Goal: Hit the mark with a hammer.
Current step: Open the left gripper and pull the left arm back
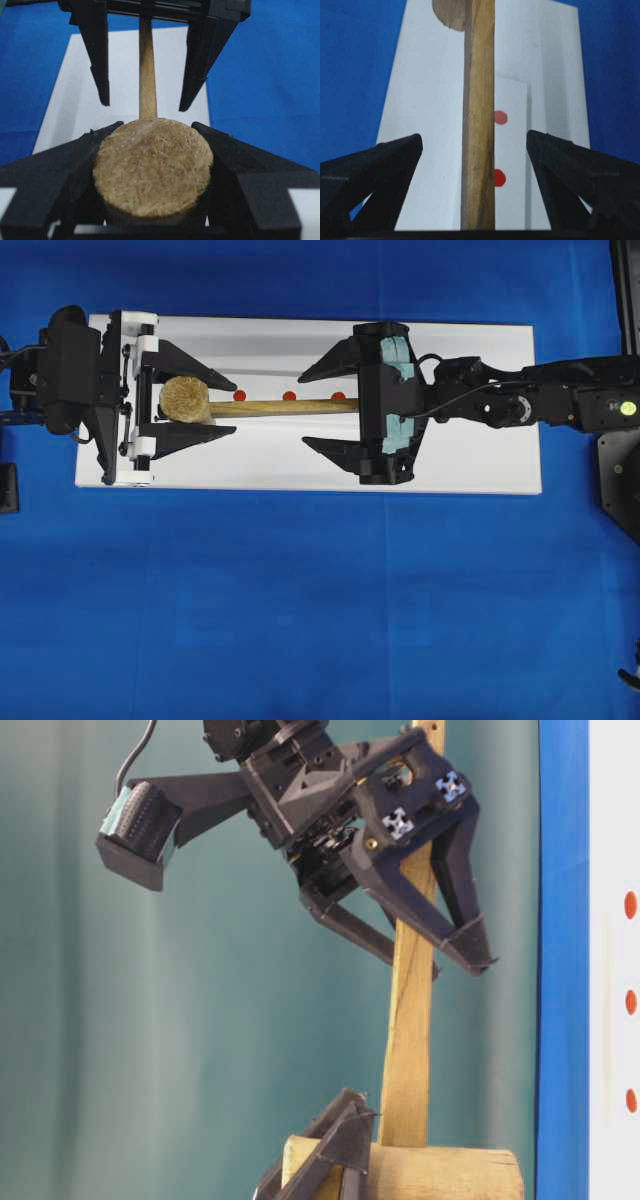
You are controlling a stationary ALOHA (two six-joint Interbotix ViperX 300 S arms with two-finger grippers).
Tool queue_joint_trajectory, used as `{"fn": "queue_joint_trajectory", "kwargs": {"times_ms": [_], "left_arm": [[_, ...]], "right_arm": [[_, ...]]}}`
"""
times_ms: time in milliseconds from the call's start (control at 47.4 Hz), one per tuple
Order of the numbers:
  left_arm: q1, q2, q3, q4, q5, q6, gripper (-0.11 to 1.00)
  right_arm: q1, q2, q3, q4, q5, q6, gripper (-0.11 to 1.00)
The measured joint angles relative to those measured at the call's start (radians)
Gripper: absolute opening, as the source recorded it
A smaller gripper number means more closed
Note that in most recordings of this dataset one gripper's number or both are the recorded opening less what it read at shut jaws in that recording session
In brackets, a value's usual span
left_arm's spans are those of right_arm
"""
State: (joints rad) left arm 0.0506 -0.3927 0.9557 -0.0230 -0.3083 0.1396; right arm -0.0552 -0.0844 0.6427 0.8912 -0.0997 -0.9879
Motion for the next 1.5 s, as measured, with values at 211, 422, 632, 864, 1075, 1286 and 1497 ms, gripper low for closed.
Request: {"fn": "queue_joint_trajectory", "kwargs": {"times_ms": [211,422,632,864,1075,1286,1497], "left_arm": [[-0.002,0.0,0.0,0.0,0.0,0.003,0.43],[-0.002,0.0,0.0,0.003,0.0,0.054,0.43],[-0.002,0.0,0.0,0.003,0.0,0.049,0.43],[-0.002,-0.005,-0.002,0.003,-0.002,0.012,0.77],[-0.002,-0.018,-0.002,0.002,-0.003,0.014,0.9],[0.002,-0.077,0.041,0.002,-0.003,0.011,0.9],[0.003,-0.193,0.121,0.002,0.003,0.012,0.9]], "right_arm": [[0.0,0.0,0.0,0.0,-0.008,0.0,0.44],[0.002,0.0,0.0,0.002,-0.012,0.006,0.02],[0.003,0.0,0.0,0.005,-0.017,0.005,0.02],[0.0,0.002,0.0,0.02,-0.021,0.0,0.02],[-0.002,-0.005,0.012,0.04,-0.025,0.002,0.02],[0.002,-0.08,0.083,0.054,-0.029,0.002,0.02],[0.002,-0.192,0.187,0.095,-0.049,0.0,0.02]]}}
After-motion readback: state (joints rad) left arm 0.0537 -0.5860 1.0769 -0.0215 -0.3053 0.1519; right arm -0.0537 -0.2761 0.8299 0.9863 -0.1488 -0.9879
